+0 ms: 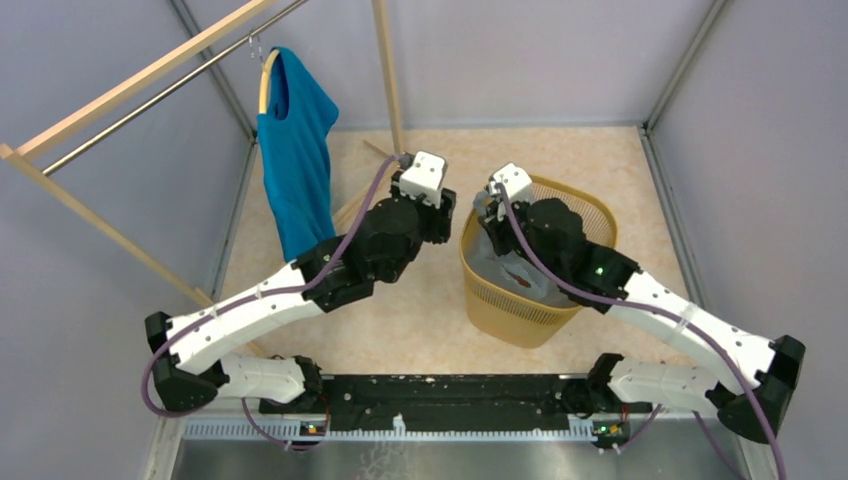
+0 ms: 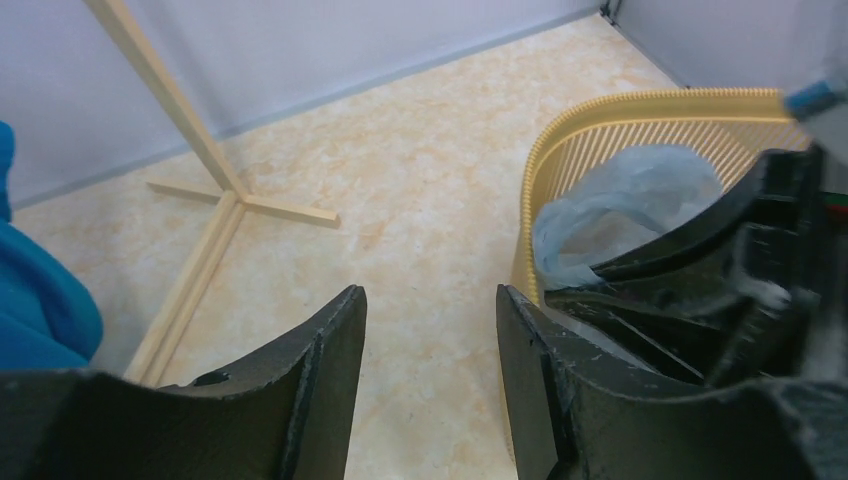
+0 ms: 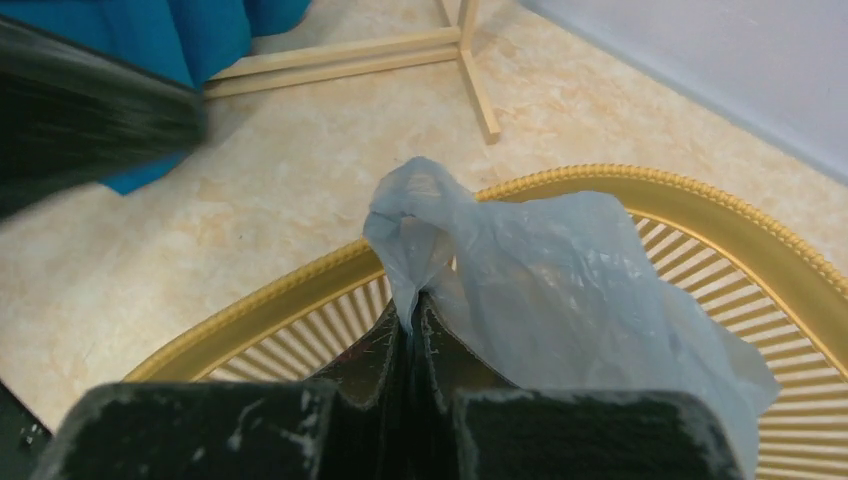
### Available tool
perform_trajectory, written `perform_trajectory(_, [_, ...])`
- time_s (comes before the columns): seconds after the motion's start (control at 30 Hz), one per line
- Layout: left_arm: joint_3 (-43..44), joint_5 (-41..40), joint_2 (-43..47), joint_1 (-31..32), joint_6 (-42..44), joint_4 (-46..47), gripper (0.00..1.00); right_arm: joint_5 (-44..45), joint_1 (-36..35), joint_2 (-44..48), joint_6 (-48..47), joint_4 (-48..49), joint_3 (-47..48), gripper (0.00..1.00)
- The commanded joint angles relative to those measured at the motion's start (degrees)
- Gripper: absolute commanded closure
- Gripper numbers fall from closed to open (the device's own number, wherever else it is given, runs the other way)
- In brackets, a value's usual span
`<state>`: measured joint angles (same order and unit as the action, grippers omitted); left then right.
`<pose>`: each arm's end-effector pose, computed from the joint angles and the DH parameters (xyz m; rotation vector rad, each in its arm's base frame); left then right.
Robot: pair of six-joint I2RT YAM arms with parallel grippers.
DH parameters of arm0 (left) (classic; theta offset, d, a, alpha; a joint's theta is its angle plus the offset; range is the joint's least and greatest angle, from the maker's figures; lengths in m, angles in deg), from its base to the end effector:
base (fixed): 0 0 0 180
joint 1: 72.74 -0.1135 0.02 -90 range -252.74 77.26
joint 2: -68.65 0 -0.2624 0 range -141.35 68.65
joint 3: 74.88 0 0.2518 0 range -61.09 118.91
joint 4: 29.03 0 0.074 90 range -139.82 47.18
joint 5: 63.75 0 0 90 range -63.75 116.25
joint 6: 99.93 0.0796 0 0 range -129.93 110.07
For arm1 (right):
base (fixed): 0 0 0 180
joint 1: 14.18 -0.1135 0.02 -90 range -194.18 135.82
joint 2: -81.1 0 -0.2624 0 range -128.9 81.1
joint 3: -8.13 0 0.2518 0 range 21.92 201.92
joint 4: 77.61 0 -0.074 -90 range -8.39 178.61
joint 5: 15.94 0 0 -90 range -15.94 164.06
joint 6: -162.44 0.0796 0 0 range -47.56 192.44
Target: Put the trash bags into the trash bin
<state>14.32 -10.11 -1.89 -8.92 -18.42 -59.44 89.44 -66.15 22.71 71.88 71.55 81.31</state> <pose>0.1775 -0.2541 0.4134 0.3849 1.7064 -0.3629 0.1835 0.2003 0.3596 -0.6493 1.7403 0.3786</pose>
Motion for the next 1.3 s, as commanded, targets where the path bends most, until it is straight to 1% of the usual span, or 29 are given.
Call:
perform_trajectory(0.0, [-0.03,-4.95,5.05,-0.09,2.45,1.71,0.42,-4.41,4.17,-1.22,4.95,15.62,-0.98,1.00])
perform_trajectory(0.07, [-0.34,-5.66,6.21,-0.09,2.44,1.45,0.41,-9.99,6.94,-2.63,6.84,18.96,-0.82,1.00])
perform_trajectory(0.1, [-0.74,-6.23,7.54,-0.09,2.27,1.25,0.40,-14.87,8.11,-4.92,7.80,22.33,0.72,1.00])
perform_trajectory(0.2, [-0.68,-6.31,8.26,-0.09,1.62,0.80,0.35,-20.55,8.17,-7.79,7.98,25.93,2.81,1.00])
perform_trajectory(0.27, [-0.21,-5.05,8.56,-0.15,0.58,0.28,0.24,-21.94,8.12,-9.13,8.07,26.18,4.08,1.00])
perform_trajectory(0.33, [0.69,-0.59,8.64,-0.22,-0.16,0.05,0.12,-21.99,8.11,-9.70,7.57,23.94,5.53,1.00])
perform_trajectory(0.37, [1.38,1.56,8.67,-0.25,-0.47,0.02,0.08,-21.81,8.18,-9.50,7.25,22.41,6.03,1.00])
perform_trajectory(0.43, [2.45,5.10,8.72,-0.26,-0.71,0.07,0.04,-21.66,8.17,-7.84,6.78,19.21,6.21,1.00])
perform_trajectory(0.5, [3.56,6.61,8.52,-0.40,-0.88,-0.18,0.03,-21.40,8.12,-4.64,6.90,17.38,5.28,1.00])
perform_trajectory(0.57, [4.49,8.00,8.24,-1.08,-1.63,-0.22,0.04,-21.83,8.11,-2.10,7.13,13.73,4.84,1.00])
perform_trajectory(0.63, [5.24,11.83,7.93,-2.72,-3.08,0.19,0.06,-23.37,8.11,0.29,7.28,11.65,4.21,1.00])
perform_trajectory(0.7, [6.01,19.27,6.97,-6.52,-5.66,0.57,0.06,-25.09,8.16,2.40,7.34,10.45,3.08,1.00])
perform_trajectory(0.8, [6.44,34.69,5.20,-15.46,-12.82,1.43,0.06,-25.91,8.11,4.79,7.31,9.69,0.93,1.00])
perform_trajectory(0.83, [5.84,40.11,4.98,-17.23,-14.42,3.10,0.06,-25.86,8.12,5.38,7.31,9.74,0.16,1.00])
perform_trajectory(0.93, [5.36,48.00,4.19,-18.10,-15.53,7.78,0.03,-25.66,8.15,6.30,7.41,10.26,-1.02,1.00])
perform_trajectory(1.0, [6.04,51.52,3.41,-18.19,-16.08,9.06,0.02,-25.79,8.16,6.11,7.41,10.61,-1.15,1.00])
perform_trajectory(1.17, [8.03,55.79,0.36,-18.19,-16.69,9.13,0.02,-26.74,8.17,5.59,7.33,11.53,-0.74,1.00])
perform_trajectory(1.2, [8.30,56.09,-0.46,-18.20,-17.18,8.94,0.02,-26.79,8.16,5.58,7.28,11.40,-0.62,1.00])
perform_trajectory(1.27, [8.46,54.17,-1.75,-18.20,-17.98,7.89,0.08,-26.91,8.11,5.80,7.22,11.12,-0.43,1.00])
